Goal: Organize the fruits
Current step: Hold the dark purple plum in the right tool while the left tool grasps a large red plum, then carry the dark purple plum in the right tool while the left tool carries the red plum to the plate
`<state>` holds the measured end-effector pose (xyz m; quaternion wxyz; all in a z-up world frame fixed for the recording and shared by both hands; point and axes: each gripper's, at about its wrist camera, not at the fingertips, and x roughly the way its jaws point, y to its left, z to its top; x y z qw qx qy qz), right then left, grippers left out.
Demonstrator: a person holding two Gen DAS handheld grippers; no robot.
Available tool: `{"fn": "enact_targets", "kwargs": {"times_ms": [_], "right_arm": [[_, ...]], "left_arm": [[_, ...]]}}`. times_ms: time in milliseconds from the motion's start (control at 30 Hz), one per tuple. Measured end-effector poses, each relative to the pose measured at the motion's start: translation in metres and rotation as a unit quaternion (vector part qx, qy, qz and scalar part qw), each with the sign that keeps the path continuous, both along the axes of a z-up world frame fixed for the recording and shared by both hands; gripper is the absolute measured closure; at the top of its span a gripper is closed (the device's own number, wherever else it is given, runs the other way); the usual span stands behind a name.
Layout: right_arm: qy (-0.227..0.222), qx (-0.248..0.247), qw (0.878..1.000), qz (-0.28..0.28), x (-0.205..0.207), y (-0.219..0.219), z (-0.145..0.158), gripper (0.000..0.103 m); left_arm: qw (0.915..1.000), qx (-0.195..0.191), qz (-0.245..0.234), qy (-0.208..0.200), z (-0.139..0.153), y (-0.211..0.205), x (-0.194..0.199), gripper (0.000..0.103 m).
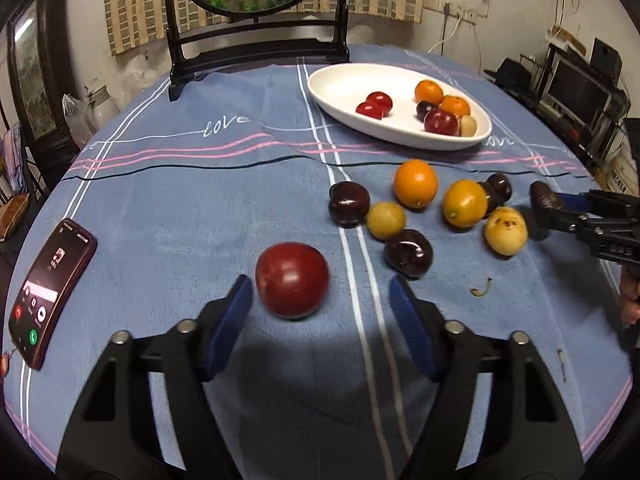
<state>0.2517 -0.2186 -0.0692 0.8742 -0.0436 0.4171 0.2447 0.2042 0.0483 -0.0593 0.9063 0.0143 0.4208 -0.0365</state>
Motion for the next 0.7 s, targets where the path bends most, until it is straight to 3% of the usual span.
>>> {"fn": "enact_targets", "kwargs": {"times_ms": [333,533,700], "right_arm": [[-0.001,-0.001,1.0,-0.003,0.0,0.0,0.0,0.058],[0.001,-0.001,1.0,-0.005,0.0,-0.001,-0.001,0.058],[0.001,-0.001,1.0,-0.005,0.001,-0.001,-0.001,0.058]], "left_arm": [[0.9998,-0.003,0.017,0.009,-0.005,0.009,0.007,0.041],[0.999,-0.016,0.029,0.03,-0.011,0.015,0.015,0.06],[0.9989,-0.019,0.03,0.03,-0.012,0.017,0.015,0.06]]}}
